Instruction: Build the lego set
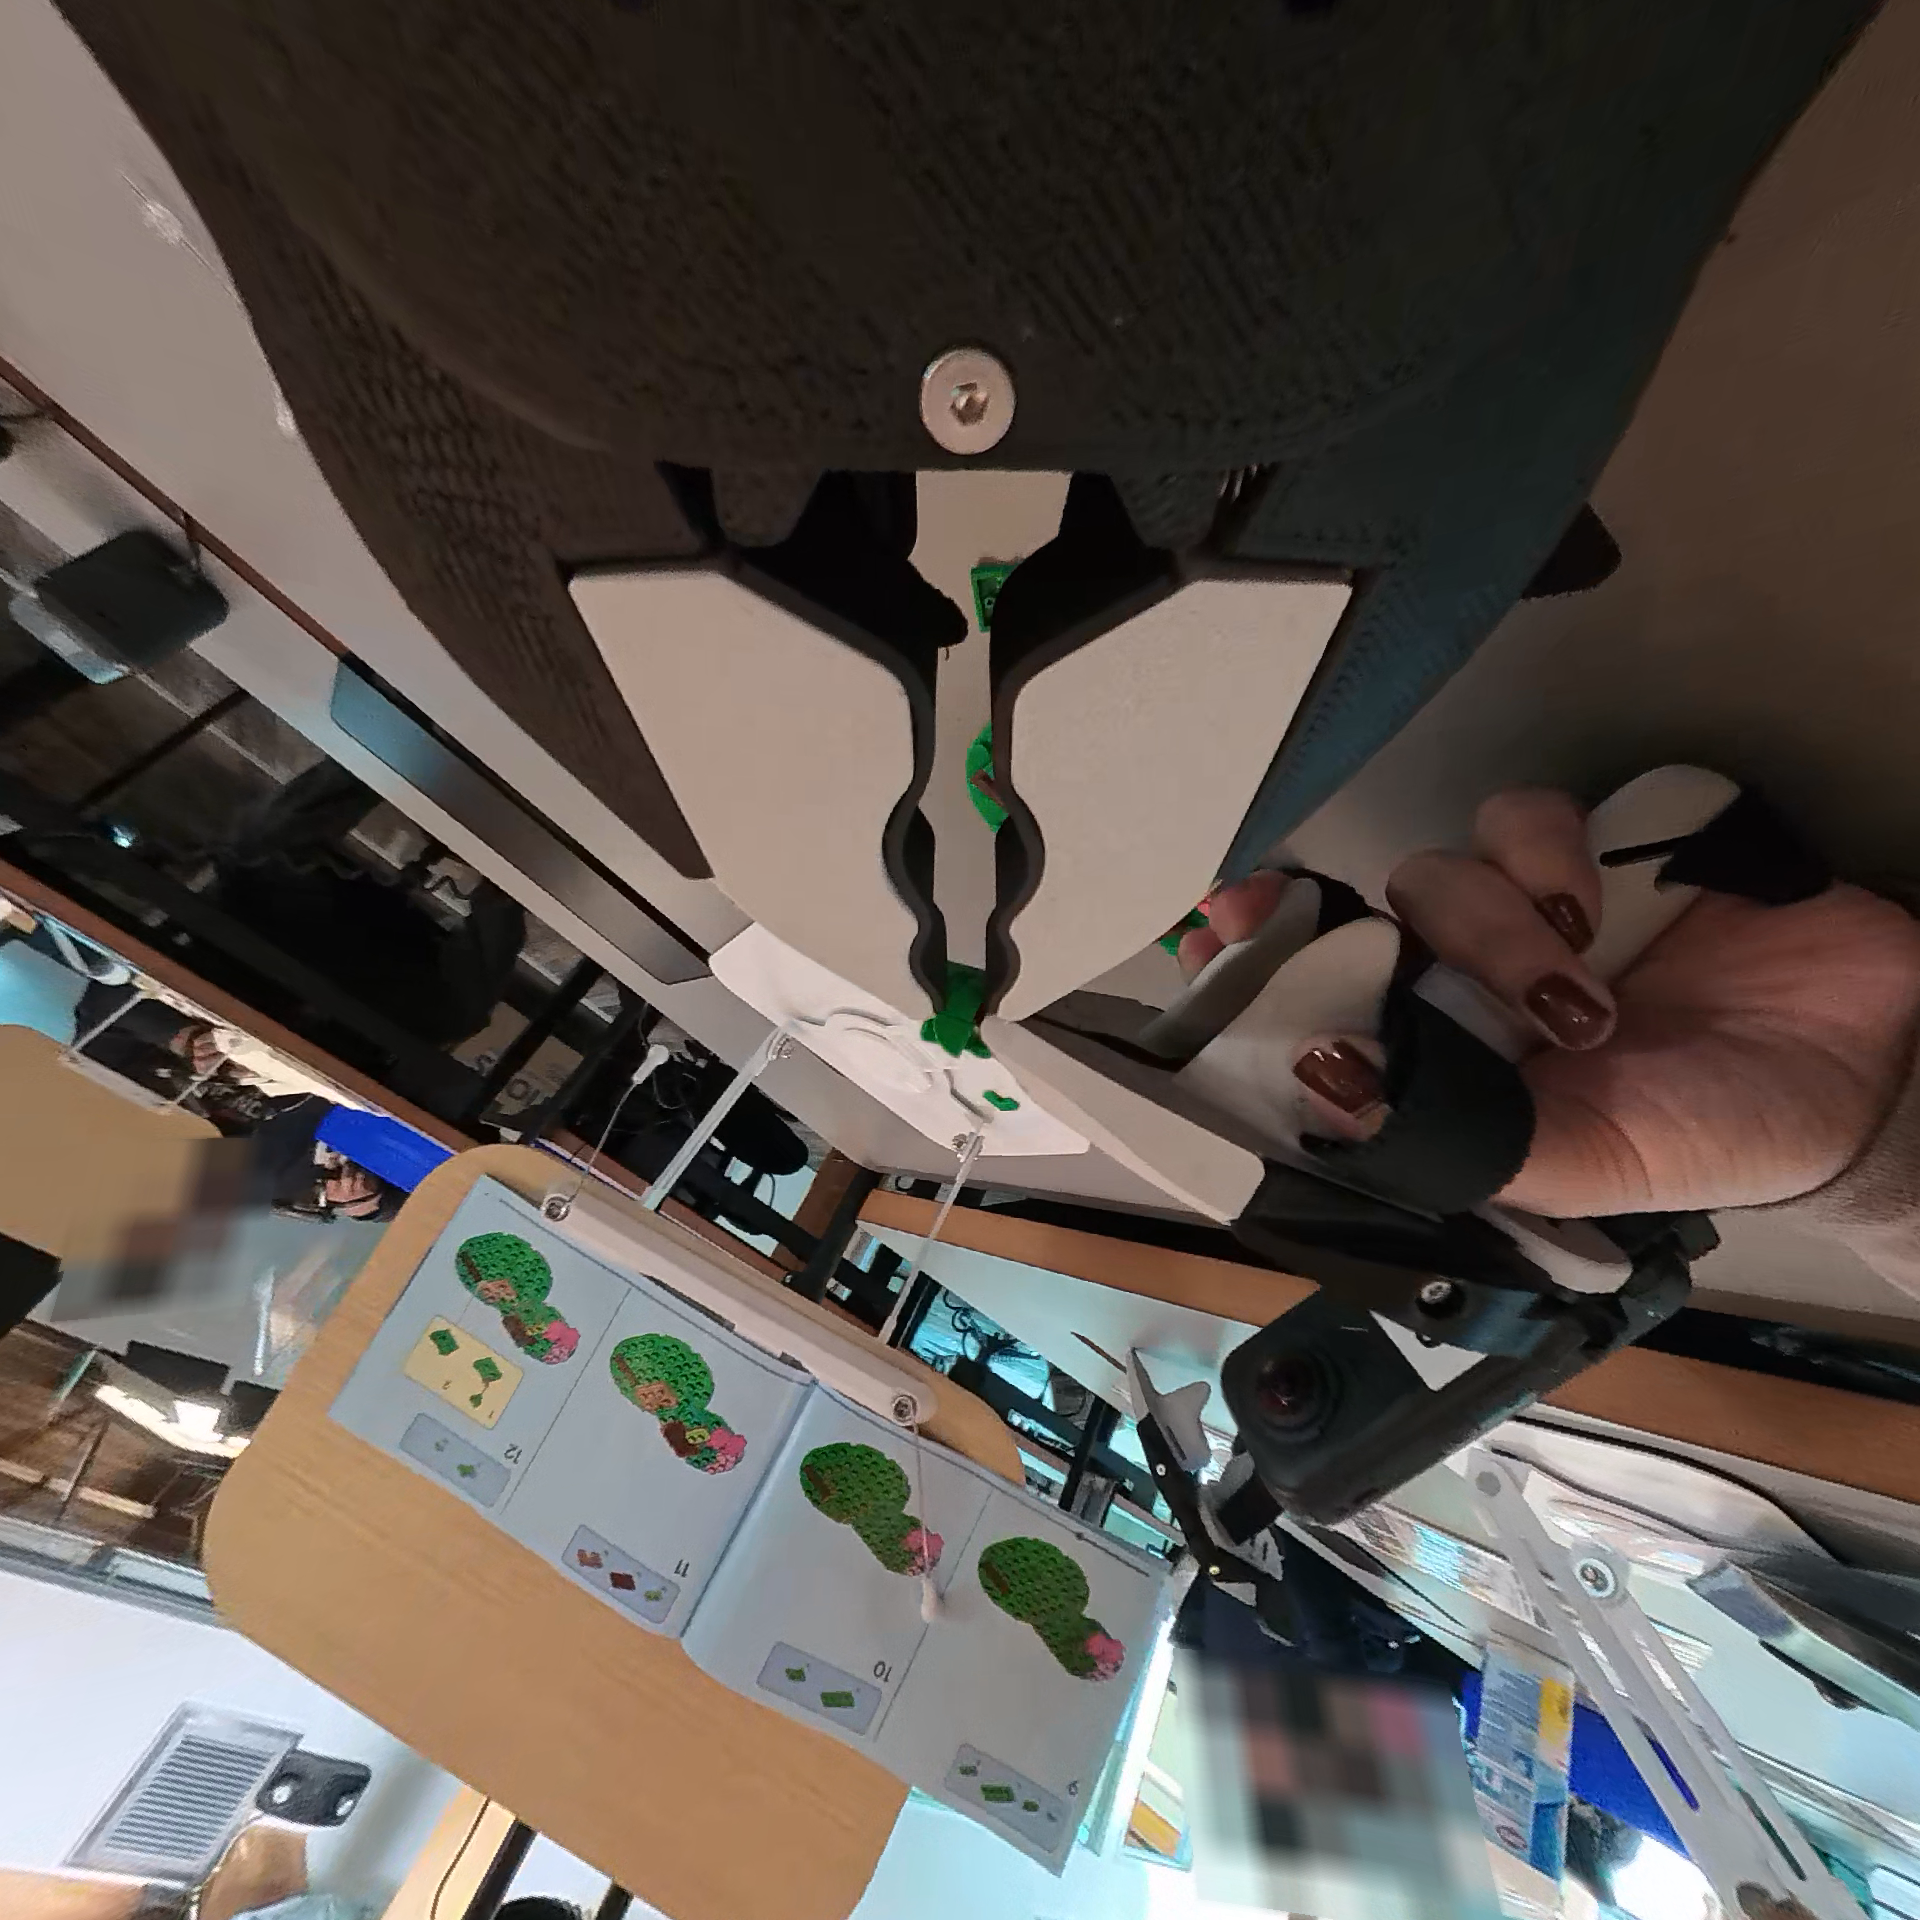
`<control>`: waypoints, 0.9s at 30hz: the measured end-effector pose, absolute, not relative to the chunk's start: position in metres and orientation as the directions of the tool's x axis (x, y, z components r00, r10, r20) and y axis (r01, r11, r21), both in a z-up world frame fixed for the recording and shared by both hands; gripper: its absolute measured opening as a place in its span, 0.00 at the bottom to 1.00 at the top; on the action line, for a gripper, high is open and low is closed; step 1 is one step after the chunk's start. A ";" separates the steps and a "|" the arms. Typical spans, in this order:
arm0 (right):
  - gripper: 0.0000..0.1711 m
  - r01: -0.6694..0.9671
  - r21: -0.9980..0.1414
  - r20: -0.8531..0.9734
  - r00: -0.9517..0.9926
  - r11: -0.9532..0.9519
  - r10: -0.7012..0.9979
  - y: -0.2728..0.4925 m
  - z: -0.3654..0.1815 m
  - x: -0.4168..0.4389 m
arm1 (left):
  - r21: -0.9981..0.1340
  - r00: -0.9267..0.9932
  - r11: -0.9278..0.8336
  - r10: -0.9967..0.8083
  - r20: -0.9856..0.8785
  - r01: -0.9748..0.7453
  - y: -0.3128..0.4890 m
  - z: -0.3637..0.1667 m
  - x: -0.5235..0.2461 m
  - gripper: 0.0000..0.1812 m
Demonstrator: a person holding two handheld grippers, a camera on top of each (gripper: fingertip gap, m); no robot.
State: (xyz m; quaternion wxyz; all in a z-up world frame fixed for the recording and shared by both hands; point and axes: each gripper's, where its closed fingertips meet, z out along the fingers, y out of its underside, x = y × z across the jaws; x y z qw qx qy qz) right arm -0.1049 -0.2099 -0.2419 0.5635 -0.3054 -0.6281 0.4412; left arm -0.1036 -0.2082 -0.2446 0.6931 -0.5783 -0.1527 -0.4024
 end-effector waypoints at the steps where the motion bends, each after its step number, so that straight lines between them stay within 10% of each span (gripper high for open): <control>1: 0.03 -0.114 -0.898 0.439 -0.185 0.425 0.879 -0.210 -0.242 -0.105 | -0.679 0.629 0.007 -0.381 0.677 0.734 -0.208 -0.245 -0.104 0.01; 27: 0.13 -0.104 -0.920 0.389 -0.351 0.377 0.852 -0.218 -0.245 -0.099 | -0.668 0.598 -0.026 -0.420 0.682 0.744 -0.210 -0.243 -0.102 0.01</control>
